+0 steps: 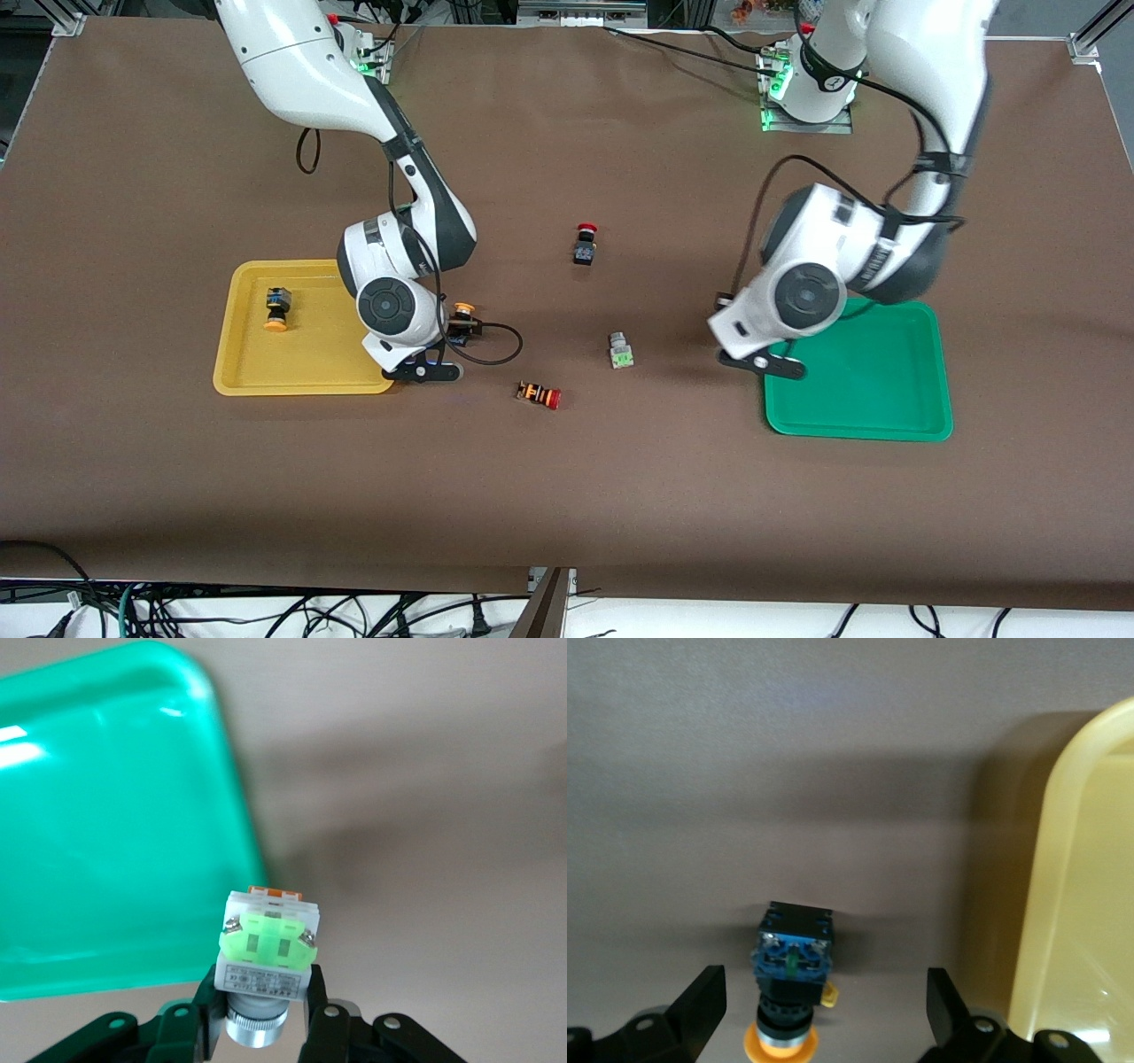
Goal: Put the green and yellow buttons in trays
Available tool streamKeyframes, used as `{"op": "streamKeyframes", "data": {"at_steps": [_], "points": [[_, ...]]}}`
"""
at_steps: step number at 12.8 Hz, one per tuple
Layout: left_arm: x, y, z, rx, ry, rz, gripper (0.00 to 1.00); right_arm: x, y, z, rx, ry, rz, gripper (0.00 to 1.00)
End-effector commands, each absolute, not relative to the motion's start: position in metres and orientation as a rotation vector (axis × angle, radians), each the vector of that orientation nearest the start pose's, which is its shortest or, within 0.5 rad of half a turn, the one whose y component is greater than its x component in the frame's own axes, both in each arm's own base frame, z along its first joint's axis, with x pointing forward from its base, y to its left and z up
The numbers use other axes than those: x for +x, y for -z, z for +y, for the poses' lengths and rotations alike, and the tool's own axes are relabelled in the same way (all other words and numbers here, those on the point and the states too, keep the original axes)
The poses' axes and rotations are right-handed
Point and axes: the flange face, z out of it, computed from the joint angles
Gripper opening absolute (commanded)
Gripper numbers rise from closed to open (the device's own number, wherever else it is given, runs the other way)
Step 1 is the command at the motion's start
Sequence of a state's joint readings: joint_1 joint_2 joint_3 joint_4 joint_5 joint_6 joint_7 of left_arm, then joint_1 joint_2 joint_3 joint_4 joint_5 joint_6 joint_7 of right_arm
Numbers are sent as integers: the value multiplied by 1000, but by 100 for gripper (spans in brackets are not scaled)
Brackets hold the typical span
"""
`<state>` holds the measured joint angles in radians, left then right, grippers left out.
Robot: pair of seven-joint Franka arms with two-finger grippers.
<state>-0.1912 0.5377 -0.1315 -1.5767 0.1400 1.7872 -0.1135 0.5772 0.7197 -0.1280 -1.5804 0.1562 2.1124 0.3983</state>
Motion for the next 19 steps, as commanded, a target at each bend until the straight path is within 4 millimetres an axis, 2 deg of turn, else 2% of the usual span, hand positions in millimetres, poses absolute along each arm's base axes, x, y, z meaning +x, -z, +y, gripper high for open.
{"op": "streamKeyframes", "data": {"at_steps": [1,3,4,5,6,7,8,9,11,12,13,14,15,16,18,19], "points": [[648,-283,-124,-2885,-452,560,3,605,-191,320,-3160,-271,69,88],[661,-256,-82,-2905,-408,592,5,604,-185,320,-3163,-282,71,55],[664,-241,-70,-2920,-403,596,5,601,-184,323,-3164,-284,63,45],[666,-232,-71,-2927,-379,605,10,601,-184,324,-3164,-284,61,35],[666,-228,-72,-2930,-379,603,40,601,-184,324,-3164,-287,60,24],[666,-229,-78,-2934,-377,598,95,601,-186,324,-3164,-292,55,12],[667,-236,-84,-2941,-367,598,100,603,-194,324,-3160,-279,32,2],[668,-248,-95,-2944,-347,615,100,608,-205,318,-3157,-280,28,0],[669,-284,-137,-2960,-314,618,100,627,-240,293,-3155,-368,22,0],[672,-302,-153,-2973,-300,566,100,635,-254,281,-3147,-421,-5,0],[672,-318,-179,-3017,-291,489,100,639,-263,269,-3143,-468,-38,0],[668,-321,-206,-3074,-294,360,100,641,-273,254,-3145,-492,-73,0],[660,-315,-232,-3105,-320,239,100,646,-271,232,-3142,-523,-113,0],[654,-309,-260,-3112,-306,144,100,650,-262,205,-3137,-550,-160,0],[653,-291,-297,-3149,-218,-21,100,657,-242,147,-3115,-573,-249,0],[648,-281,-321,-3169,-168,-96,100,657,-231,123,-3092,-576,-298,0]]}}
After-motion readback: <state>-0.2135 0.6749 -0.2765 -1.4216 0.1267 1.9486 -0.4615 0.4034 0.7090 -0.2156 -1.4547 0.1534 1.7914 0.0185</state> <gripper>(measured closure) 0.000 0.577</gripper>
